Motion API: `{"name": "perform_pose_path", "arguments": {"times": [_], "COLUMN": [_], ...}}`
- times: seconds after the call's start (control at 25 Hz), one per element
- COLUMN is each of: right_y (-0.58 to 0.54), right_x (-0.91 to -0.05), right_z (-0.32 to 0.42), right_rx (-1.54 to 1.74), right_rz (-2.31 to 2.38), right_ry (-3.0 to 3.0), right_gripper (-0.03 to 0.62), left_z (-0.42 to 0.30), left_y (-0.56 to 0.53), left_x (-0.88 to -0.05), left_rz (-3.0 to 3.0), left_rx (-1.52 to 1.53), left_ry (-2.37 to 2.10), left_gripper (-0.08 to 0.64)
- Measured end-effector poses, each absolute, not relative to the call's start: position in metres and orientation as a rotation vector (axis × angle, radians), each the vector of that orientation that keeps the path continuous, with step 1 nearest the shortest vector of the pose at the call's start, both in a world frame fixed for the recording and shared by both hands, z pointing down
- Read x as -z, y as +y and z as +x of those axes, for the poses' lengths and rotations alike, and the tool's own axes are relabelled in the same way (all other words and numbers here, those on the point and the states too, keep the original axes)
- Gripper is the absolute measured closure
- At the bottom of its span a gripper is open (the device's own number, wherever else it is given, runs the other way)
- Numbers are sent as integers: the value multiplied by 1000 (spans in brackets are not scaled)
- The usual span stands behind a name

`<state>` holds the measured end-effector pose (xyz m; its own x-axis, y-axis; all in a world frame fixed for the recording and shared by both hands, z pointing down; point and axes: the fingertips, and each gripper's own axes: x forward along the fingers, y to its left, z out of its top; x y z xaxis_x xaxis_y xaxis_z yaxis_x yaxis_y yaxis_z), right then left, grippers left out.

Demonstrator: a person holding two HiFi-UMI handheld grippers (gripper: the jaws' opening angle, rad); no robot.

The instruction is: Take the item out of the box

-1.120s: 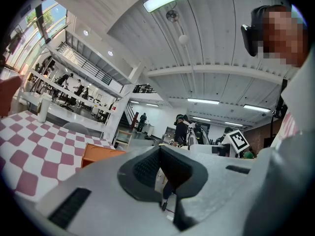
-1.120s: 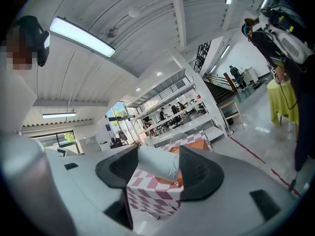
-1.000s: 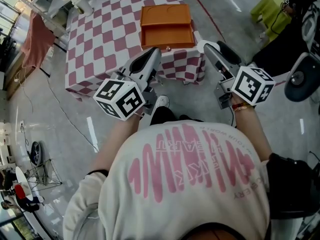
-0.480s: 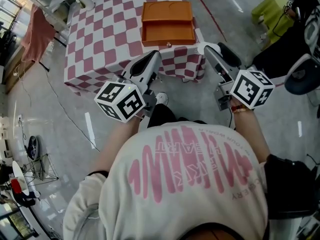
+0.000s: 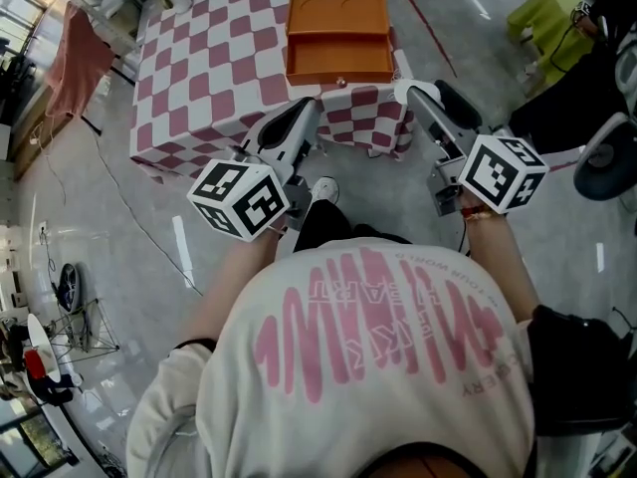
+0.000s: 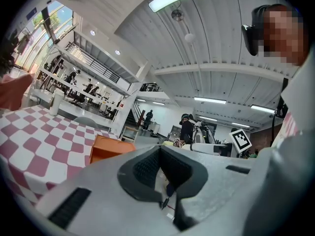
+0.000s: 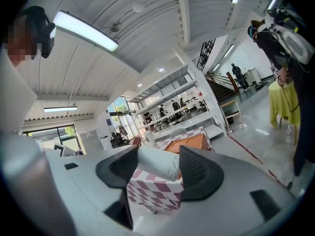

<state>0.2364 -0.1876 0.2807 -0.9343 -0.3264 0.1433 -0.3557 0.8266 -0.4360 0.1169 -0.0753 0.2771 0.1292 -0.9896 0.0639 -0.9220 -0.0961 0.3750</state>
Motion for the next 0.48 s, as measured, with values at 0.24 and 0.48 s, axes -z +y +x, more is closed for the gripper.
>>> {"name": "perform_pose_path", "arguments": {"times": [0.24, 0.48], "right_y": [-186, -187], "right_x": [-284, -284], "right_z": [234, 232], "right_rx": [-703, -705], "right_rz": [552, 554], "right_ry": [-2939, -2934], "right_gripper": [330, 330], "left_z": [113, 111], "left_y": [-74, -75], "left_x": [-278, -277], "left_rz": [2084, 2087], "left_rx": [299, 293], "left_ry": [-1858, -1857], "left_gripper": [554, 554]}}
